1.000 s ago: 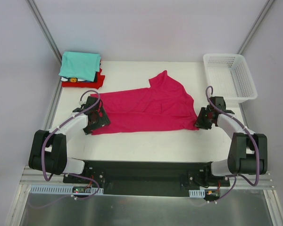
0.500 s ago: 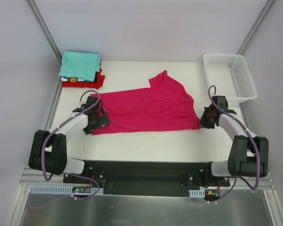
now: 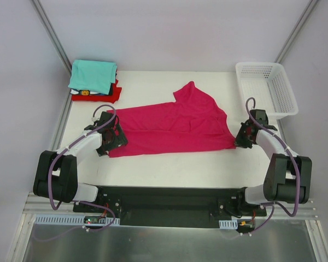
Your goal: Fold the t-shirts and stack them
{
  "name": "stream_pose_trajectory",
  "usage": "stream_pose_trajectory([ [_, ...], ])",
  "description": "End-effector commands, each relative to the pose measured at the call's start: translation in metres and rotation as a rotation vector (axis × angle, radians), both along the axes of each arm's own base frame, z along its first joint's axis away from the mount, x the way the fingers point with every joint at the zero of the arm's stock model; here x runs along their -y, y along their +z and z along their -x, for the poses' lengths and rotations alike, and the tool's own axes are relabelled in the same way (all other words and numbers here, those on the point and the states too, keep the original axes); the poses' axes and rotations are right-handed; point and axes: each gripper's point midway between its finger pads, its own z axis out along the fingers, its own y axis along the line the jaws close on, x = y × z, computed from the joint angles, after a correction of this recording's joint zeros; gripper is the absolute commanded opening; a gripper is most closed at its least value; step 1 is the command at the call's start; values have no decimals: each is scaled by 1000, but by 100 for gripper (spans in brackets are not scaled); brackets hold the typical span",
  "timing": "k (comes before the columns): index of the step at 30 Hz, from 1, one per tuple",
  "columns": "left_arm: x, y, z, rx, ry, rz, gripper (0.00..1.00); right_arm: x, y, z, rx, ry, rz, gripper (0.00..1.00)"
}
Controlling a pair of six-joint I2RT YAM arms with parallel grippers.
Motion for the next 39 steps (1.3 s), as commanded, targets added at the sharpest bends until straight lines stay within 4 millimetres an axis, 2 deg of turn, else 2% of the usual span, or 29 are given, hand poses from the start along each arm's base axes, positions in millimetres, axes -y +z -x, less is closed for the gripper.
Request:
stream_pose_trajectory([
  [1, -3, 7, 0, 11, 10, 3, 99, 2, 3, -5, -8, -7, -3, 42],
  [2, -3, 7, 0, 11, 10, 3, 99, 2, 3, -4, -11, -9, -5, 51],
  [3, -3, 8, 0, 14, 10, 4, 99, 2, 4, -4, -8, -9, -5, 54],
  [5, -3, 8, 0, 12, 10, 4, 99, 3, 11, -4, 14, -15, 2, 69],
  [9, -3, 9, -1, 15, 10, 4, 99, 3, 35, -7, 67, -16, 8, 80],
  [10, -2, 9, -2, 15, 9, 6, 99, 3, 46, -9, 92, -12, 10, 82],
  [13, -3, 16, -4, 20, 16, 1, 99, 2, 57, -10, 111, -5, 5, 82],
  [16, -3, 35, -12, 53, 21, -1, 99, -3, 64, -14, 132, 5, -18, 83],
  [17, -2, 49, -21, 93, 21, 7, 99, -7, 64, -15, 130, 13, -32, 83],
  [21, 18, 68, -38, 147, -34, 95, 99, -17, 64, -16, 141, 37, -54, 83],
  [25, 29, 68, -48, 160, -69, 116, 99, -22, 66, -14, 151, 55, -62, 84],
  [28, 29, 64, -58, 155, -72, 106, 99, -23, 67, -10, 155, 64, -63, 83],
  [32, 32, 51, -73, 128, -72, 111, 99, -26, 67, -5, 163, 73, -73, 83],
  [35, 30, 44, -89, 137, -65, 117, 99, -27, 68, -1, 170, 79, -78, 83],
  [39, 17, 43, -108, 151, -52, 61, 99, -28, 66, 3, 162, 93, -79, 83],
])
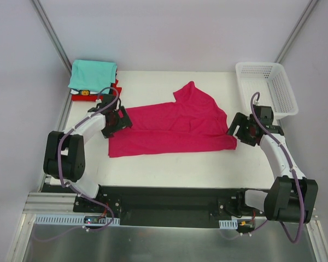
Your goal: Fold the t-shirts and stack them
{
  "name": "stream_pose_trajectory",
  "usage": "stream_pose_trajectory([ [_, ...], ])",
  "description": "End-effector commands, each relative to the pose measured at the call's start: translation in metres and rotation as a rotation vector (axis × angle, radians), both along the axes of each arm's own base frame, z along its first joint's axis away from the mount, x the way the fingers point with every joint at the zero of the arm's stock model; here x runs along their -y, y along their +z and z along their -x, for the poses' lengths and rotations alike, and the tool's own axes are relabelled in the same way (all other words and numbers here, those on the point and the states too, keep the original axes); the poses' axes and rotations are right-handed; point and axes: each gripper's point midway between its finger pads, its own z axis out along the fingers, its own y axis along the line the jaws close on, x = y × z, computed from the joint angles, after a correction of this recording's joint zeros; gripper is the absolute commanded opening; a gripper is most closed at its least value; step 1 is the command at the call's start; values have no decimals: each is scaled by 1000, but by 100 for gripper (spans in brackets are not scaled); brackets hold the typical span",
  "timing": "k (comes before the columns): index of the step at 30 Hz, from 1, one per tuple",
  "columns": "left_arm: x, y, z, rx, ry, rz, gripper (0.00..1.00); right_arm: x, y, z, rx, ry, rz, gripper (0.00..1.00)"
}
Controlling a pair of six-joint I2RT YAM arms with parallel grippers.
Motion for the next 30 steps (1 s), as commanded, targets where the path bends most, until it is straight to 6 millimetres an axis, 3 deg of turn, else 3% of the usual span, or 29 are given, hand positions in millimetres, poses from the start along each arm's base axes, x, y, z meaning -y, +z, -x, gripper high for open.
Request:
stream_pose_trajectory([
  [1, -13, 15, -36, 85, -8, -56, 99, -5, 2, 9, 4, 27, -12, 83],
  [7, -41, 14, -46, 88, 49, -148, 97, -6, -5, 12, -17, 37, -15, 82],
  [15, -48, -2, -50, 54, 88, -114, 92, -9, -3, 13, -12, 48, -26, 82],
  [19, -48, -9, -55, 45, 96, -97, 83, -12, -1, 14, -4, 56, -39, 82],
  [23, -46, -11, -56, 41, 102, -83, 66, -12, -2, 16, -6, 61, -37, 82],
  [29, -47, -8, -54, 48, 113, -87, 60, -14, -7, 16, -19, 62, -48, 82],
  [30, -48, -9, -53, 45, 114, -88, 55, -14, -7, 17, -19, 63, -49, 82],
])
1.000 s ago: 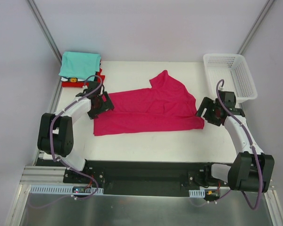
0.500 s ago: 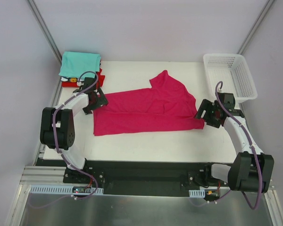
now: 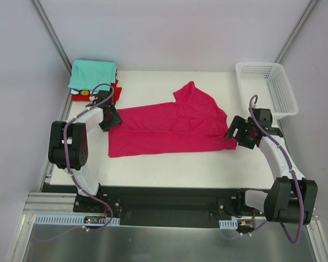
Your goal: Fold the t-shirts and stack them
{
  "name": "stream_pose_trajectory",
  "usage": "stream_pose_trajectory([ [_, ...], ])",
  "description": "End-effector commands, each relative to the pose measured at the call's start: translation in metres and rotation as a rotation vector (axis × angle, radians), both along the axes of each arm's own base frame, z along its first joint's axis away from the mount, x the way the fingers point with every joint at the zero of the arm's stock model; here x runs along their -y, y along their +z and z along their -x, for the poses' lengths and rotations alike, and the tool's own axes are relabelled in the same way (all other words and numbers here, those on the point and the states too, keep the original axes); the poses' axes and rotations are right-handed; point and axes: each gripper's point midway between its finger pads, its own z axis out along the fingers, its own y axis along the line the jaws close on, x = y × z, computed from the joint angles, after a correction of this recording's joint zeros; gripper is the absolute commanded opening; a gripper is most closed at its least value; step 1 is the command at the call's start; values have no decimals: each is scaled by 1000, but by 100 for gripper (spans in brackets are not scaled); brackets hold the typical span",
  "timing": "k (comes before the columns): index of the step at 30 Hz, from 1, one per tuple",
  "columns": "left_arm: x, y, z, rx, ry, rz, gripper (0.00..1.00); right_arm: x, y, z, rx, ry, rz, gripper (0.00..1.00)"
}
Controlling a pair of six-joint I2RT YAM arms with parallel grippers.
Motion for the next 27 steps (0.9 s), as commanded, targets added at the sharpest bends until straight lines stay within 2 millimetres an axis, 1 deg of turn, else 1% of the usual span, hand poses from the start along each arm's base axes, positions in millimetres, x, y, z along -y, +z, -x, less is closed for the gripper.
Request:
stream_pose_trajectory([
  [1, -2, 12, -8, 39, 12, 5, 53, -5, 0, 4, 8, 25, -12, 82],
  [3, 0, 11, -7, 34, 13, 13, 50, -5, 0, 5, 4, 26, -11, 82],
  [4, 0, 11, -7, 34, 11, 16, 44, -5, 0, 5, 6, 26, -11, 82],
  [7, 1, 11, -7, 34, 13, 22, 37, -5, 2, 4, 9, 26, -10, 82],
  [9, 1, 12, -6, 34, 14, 21, 36, -6, 2, 4, 9, 29, -12, 82],
  [10, 1, 11, -5, 31, 13, 20, 32, -6, 2, 5, 6, 26, -14, 82],
  [12, 1, 12, -4, 31, 13, 18, 28, -7, 2, 5, 9, 30, -16, 82],
  [13, 0, 11, -3, 26, 13, 18, 28, -8, 3, 5, 10, 32, -20, 82],
  [14, 1, 11, -3, 26, 11, 20, 25, -8, 3, 4, 12, 31, -18, 82],
  [16, 1, 10, -1, 20, 12, 24, 24, -8, 3, 5, 10, 31, -19, 82],
  [17, 2, 10, 0, 18, 11, 28, 20, -8, 3, 4, 13, 31, -19, 82],
  [19, 3, 11, 2, 18, 11, 33, 18, -8, 2, 5, 6, 29, -20, 82],
  [27, 0, 18, 13, 6, 11, 16, 18, -13, 4, 1, 19, 35, -33, 82],
])
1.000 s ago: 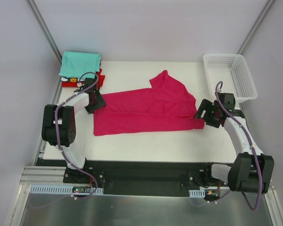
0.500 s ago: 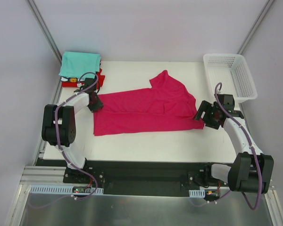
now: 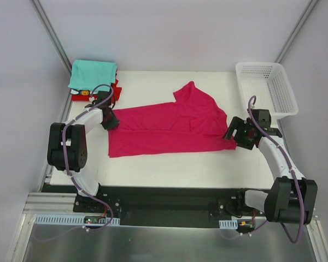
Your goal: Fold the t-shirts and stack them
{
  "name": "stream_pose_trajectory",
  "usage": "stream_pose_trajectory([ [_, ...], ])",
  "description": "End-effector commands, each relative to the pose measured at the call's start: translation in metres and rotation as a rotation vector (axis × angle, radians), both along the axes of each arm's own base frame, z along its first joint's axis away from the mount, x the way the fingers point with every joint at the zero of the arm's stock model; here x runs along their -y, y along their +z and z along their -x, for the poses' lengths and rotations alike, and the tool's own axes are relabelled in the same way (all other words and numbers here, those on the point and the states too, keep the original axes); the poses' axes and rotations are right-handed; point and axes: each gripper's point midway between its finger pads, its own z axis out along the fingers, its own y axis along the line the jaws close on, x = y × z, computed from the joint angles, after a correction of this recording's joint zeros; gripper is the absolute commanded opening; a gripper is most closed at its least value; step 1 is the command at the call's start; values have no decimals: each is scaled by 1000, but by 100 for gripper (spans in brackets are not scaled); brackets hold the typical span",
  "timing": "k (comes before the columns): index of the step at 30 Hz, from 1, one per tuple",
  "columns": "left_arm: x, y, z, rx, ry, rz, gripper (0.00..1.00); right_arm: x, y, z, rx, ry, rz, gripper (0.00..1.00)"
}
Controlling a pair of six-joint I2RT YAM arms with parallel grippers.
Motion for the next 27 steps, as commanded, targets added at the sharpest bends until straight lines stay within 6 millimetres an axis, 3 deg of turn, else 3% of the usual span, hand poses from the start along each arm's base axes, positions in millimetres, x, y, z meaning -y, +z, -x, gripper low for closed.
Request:
stream_pose_trajectory([
  [1, -5, 16, 8, 7, 10, -14, 17, -8, 9, -4, 37, 18, -23, 82],
  [18, -26, 23, 25, -74, 36, -107, 16, -12, 12, -5, 56, 34, -23, 82],
  [27, -36, 33, 25, -79, 57, -119, 16, -13, 9, -4, 55, 39, -31, 83],
])
